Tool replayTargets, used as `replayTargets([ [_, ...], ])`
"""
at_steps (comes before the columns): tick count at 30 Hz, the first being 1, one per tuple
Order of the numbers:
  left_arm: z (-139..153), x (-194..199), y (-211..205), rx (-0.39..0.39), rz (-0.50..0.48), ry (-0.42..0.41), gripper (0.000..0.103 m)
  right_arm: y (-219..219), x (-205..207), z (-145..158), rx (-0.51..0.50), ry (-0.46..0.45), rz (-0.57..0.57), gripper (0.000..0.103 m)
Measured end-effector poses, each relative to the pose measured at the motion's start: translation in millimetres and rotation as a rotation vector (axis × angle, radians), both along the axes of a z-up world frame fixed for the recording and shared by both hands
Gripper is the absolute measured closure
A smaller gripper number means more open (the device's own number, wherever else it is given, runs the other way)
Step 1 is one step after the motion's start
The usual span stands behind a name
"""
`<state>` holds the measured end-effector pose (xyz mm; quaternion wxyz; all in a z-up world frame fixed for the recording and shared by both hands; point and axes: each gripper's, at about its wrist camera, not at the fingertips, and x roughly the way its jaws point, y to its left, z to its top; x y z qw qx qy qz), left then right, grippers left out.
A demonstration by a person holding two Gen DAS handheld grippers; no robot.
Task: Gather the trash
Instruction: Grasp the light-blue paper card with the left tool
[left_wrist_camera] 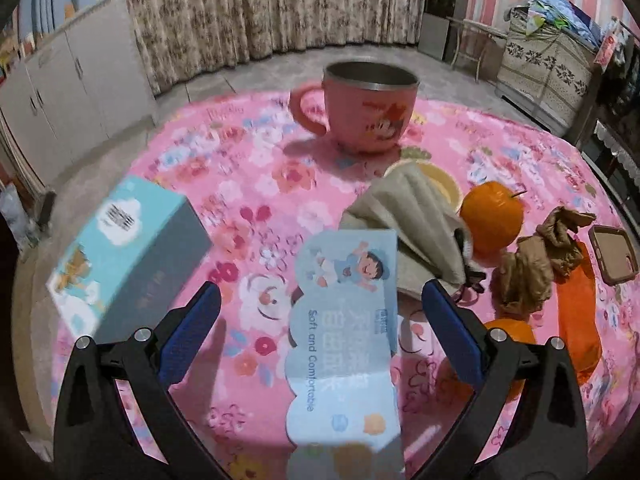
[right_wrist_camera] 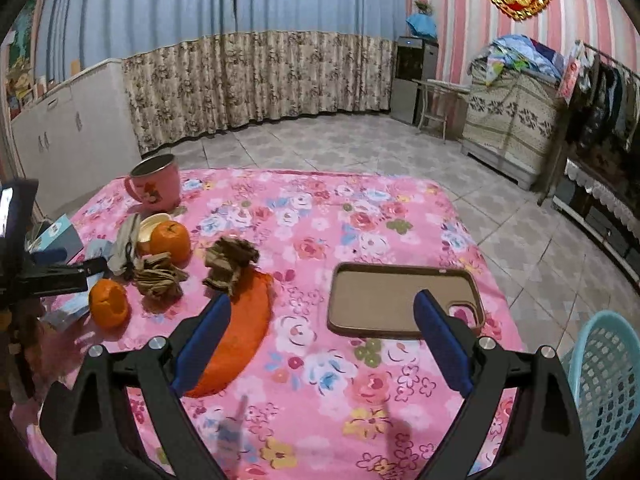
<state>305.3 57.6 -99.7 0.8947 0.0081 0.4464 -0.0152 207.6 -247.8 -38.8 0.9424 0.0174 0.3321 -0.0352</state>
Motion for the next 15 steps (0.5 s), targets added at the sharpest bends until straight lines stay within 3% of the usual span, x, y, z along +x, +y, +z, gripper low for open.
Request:
replayTargets([
  [3, -7.3, 1.4, 0.0, -0.028, -0.017, 0.014, 0.017, -2.9, 2.1, -2.8, 0.003, 0.007, -0.01, 0.012],
  [7, -8.6, -0.4, 0.2, -0.069, -0.039, 0.023, 0.048, -1.3, 2.7, -7.6, -0.006, 0.017, -0.011, 0.012],
  [15, 4.8, -17.0, 8.7, 0.01, -0.007, -0.029, 0.05, 6.5, 1.0, -15.2, -0.033, 0.037, 0.01, 0.012],
])
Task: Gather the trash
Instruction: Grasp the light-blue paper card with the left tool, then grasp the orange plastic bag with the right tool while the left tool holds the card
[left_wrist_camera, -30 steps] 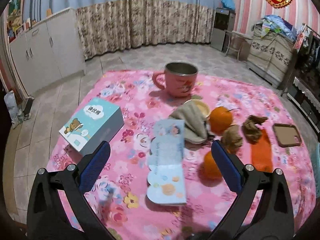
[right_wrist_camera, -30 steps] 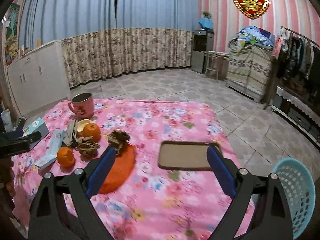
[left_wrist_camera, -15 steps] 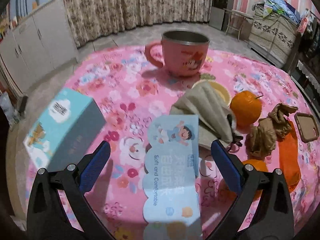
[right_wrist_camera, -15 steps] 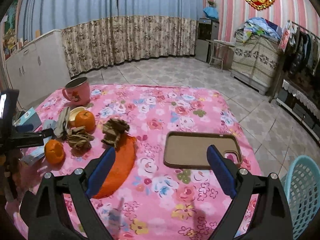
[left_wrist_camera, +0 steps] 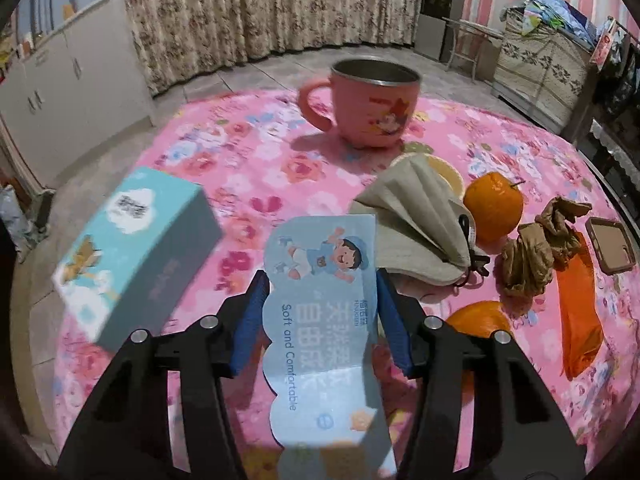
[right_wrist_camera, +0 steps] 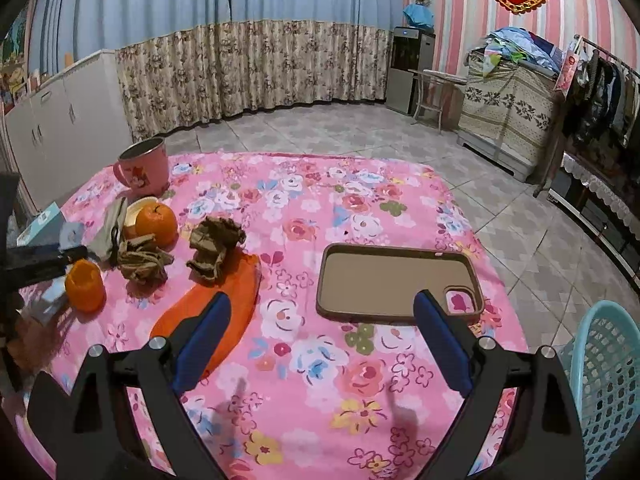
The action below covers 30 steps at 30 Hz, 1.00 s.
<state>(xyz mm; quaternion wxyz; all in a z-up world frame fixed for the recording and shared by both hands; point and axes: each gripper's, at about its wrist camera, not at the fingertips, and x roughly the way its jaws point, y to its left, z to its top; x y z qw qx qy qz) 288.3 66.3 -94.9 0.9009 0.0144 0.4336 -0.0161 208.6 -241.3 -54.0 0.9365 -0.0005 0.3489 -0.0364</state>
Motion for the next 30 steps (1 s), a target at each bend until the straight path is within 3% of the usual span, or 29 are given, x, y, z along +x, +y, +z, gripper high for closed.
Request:
replayTargets([
  [6, 33.3, -29.3, 10.5, 0.022, 0.053, -0.092, 0.05, 12.7, 2.3, -8.7, 0.028, 0.031, 0.036, 0.012],
  [13, 61.3, -59.1, 10.6, -0.005, 0.072, -0.156, 0.05, 40.2, 2.8, -17.2, 0.019, 0.07, 0.075, 0.012],
  [26, 55.0, -55.3, 2.4, 0.014, 0.032, -0.132, 0.05, 72.7, 11.7, -42.6, 0.044, 0.163, 0.106, 0.012],
  [30, 55.5, -55.0, 0.2, 0.025, 0.026, -0.14, 0.05, 71.7, 15.0, -55.1, 0.072, 0.206, 0.114, 0.018],
])
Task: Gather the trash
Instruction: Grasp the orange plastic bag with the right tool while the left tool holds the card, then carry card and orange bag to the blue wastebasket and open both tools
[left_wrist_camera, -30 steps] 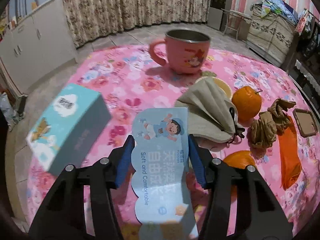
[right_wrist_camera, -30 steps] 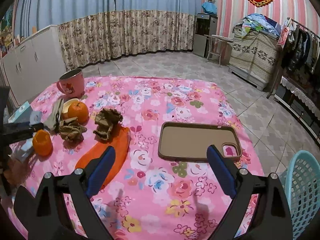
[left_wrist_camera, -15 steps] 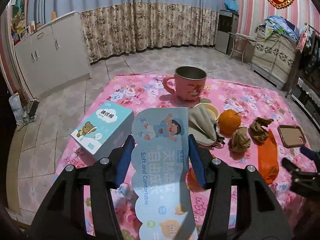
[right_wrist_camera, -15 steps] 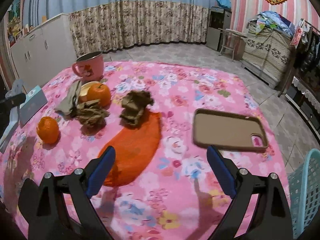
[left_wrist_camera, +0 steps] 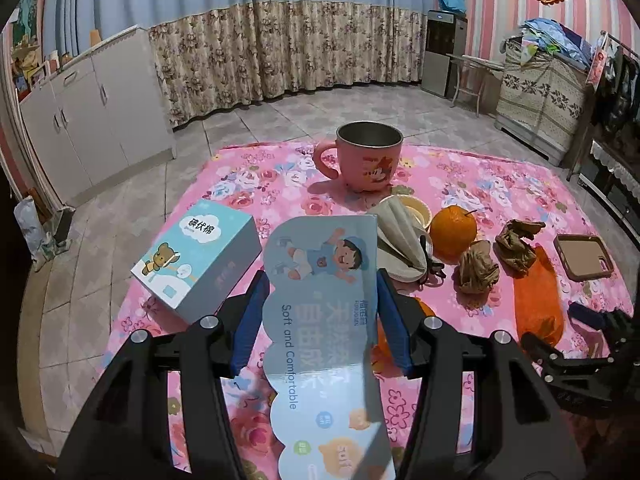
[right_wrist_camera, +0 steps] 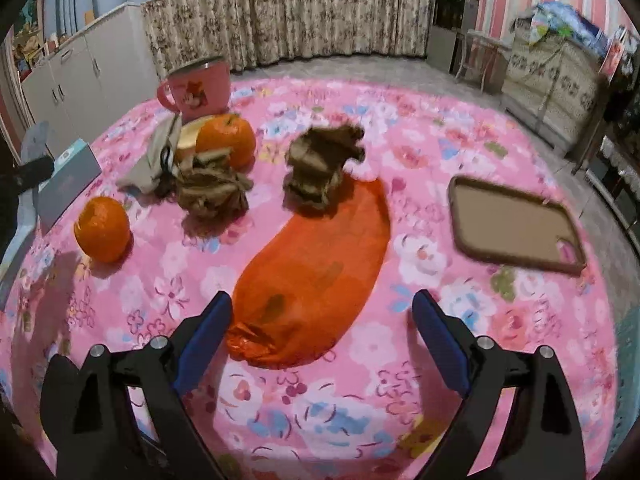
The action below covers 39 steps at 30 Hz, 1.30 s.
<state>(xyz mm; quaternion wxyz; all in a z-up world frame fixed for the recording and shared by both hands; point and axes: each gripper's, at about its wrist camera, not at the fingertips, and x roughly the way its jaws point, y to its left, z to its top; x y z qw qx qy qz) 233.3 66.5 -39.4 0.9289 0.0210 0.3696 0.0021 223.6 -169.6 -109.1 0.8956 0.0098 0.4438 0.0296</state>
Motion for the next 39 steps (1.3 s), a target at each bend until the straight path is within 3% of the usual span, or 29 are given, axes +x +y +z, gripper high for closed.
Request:
replayTargets([
  [2, -0.1, 0.6, -1.6, 0.006, -0.002, 0.0, 0.05, -0.4, -1.5, 2.3, -0.016, -0.011, 0.011, 0.033],
  [4, -1.4, 0.8, -3.5, 0.015, -0.001, 0.002, 0.05, -4.5, -1.8, 4.2, -0.007, -0.017, 0.024, 0.055],
  [7, -3.7, 2.3, -4.0, 0.018, -0.001, 0.007, 0.05, -17.2, -1.5, 5.0, 0.015, -0.023, 0.01, 0.077],
  [9, -3.2, 1.7, -5.4, 0.02, -0.004, 0.004, 0.05, -28.1, -1.7, 5.3, 0.053, -0.021, -0.001, 0.086],
  [15, 2.4, -0.4, -9.4, 0.042, -0.027, -0.017, 0.051, -61.1, -13.5, 19.2, 0.11, -0.065, -0.05, 0.086],
  [28, 7.8, 2.0, 14.6, -0.034, 0.013, -0.014, 0.051, -95.7, -45.3, 60.9, 0.093, -0.16, -0.078, 0.086],
  [39, 50.6, -19.3, -23.3, 0.047, -0.042, -0.157, 0.051, -115.5, -66.6, 85.5, 0.046, -0.228, -0.069, 0.086],
])
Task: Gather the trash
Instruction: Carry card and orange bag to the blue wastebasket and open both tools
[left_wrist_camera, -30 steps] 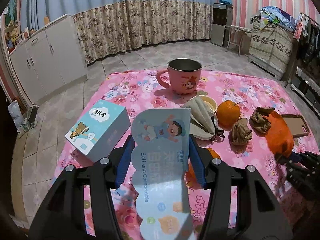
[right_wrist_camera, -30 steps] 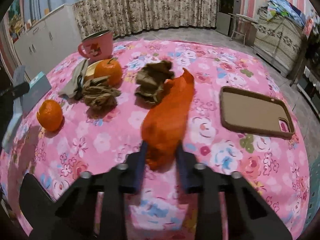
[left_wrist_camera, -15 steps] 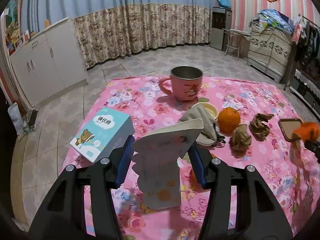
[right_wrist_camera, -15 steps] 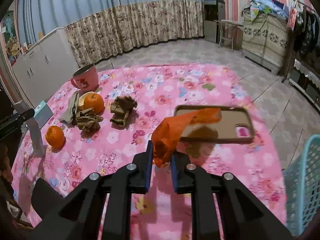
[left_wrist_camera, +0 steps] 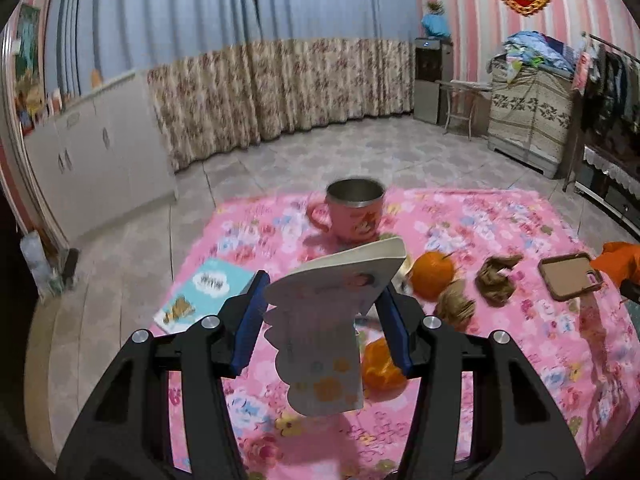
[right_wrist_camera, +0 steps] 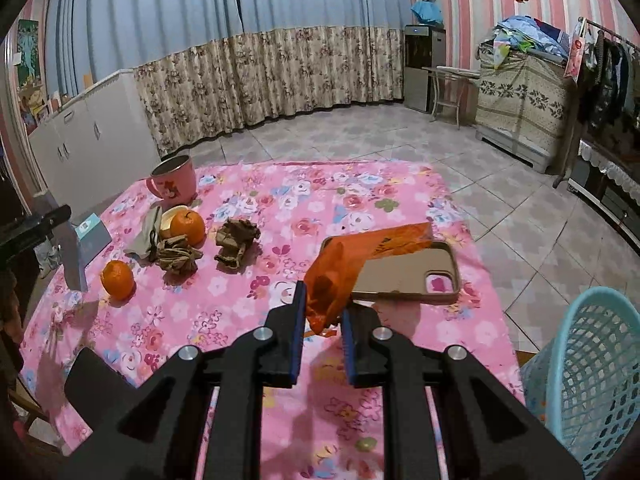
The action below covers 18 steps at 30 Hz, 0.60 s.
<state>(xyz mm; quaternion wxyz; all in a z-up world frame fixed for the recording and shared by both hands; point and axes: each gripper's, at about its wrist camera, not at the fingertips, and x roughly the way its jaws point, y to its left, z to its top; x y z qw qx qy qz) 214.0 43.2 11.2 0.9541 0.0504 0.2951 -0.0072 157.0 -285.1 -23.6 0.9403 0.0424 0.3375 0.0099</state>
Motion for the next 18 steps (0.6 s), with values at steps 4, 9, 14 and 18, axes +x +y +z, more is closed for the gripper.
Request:
replayTargets([
  [4, 24.5, -11.5, -25.9, -0.002, -0.048, -0.056, 0.051, -15.6, -16.2, 13.5, 0.002, -0.027, -0.004, 0.086],
  [9, 47.2, -25.6, -69.9, -0.038, -0.15, -0.09, 0.051, -38.0, -37.1, 24.3, -0.004, -0.05, -0.036, 0.086],
  [14, 56.0, -35.1, -121.2, -0.074, -0.245, -0.095, 0.051, -73.8, -63.4, 32.6, -0.019, -0.061, -0.103, 0.086],
  [18, 54.4, -43.0, -166.1, -0.09, -0.319, -0.087, 0.051, -109.1, -88.5, 39.8, -0.025, -0.072, -0.17, 0.086],
])
